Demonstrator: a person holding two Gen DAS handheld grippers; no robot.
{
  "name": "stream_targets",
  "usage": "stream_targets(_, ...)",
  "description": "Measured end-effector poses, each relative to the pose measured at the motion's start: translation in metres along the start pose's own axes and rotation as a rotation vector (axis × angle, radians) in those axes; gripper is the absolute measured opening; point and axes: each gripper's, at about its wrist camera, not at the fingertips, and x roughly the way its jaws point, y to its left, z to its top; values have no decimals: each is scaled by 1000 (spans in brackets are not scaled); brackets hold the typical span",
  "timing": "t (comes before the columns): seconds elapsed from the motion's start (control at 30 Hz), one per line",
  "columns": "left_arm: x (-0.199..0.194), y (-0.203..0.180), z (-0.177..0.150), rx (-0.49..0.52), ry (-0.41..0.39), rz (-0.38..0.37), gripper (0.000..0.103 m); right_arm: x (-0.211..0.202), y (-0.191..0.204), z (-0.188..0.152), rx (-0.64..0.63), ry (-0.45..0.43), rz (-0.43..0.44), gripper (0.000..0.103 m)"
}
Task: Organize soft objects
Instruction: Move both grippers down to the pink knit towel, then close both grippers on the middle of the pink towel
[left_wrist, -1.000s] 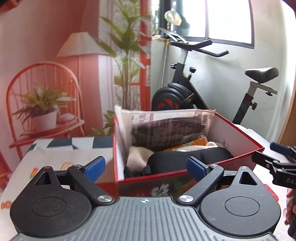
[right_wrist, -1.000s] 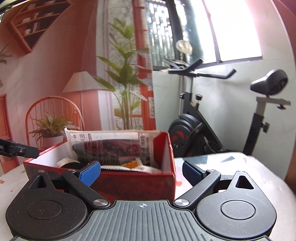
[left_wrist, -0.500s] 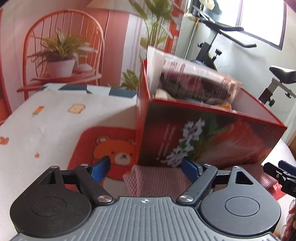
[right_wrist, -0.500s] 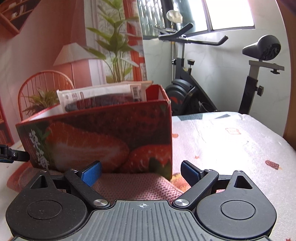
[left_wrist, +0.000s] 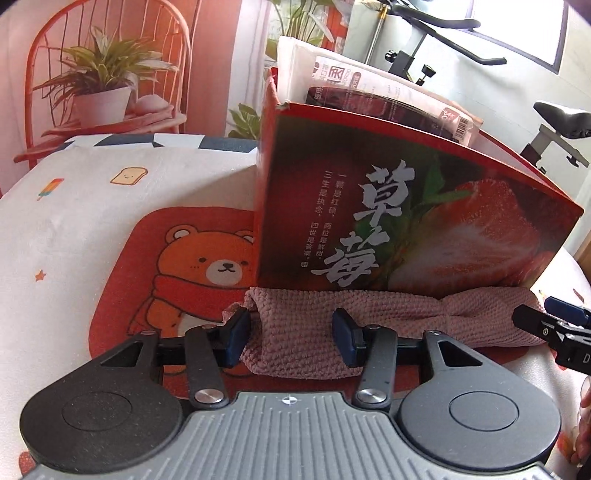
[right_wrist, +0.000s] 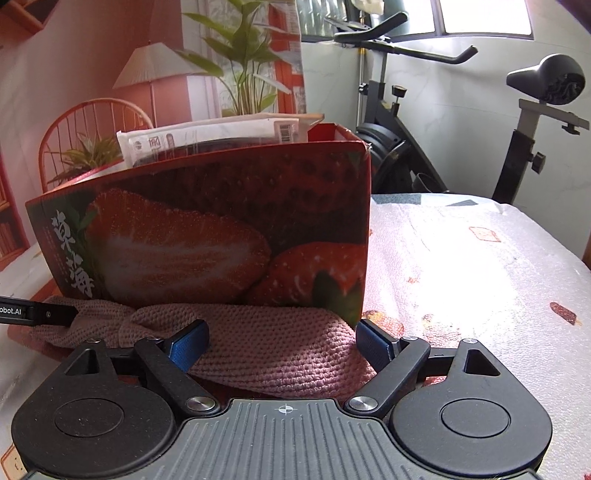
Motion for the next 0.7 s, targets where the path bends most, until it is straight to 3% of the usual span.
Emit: stream_targets(0.7, -5, -6, -13, 48, -8, -13, 52, 13, -7, 3, 22, 81, 73, 86)
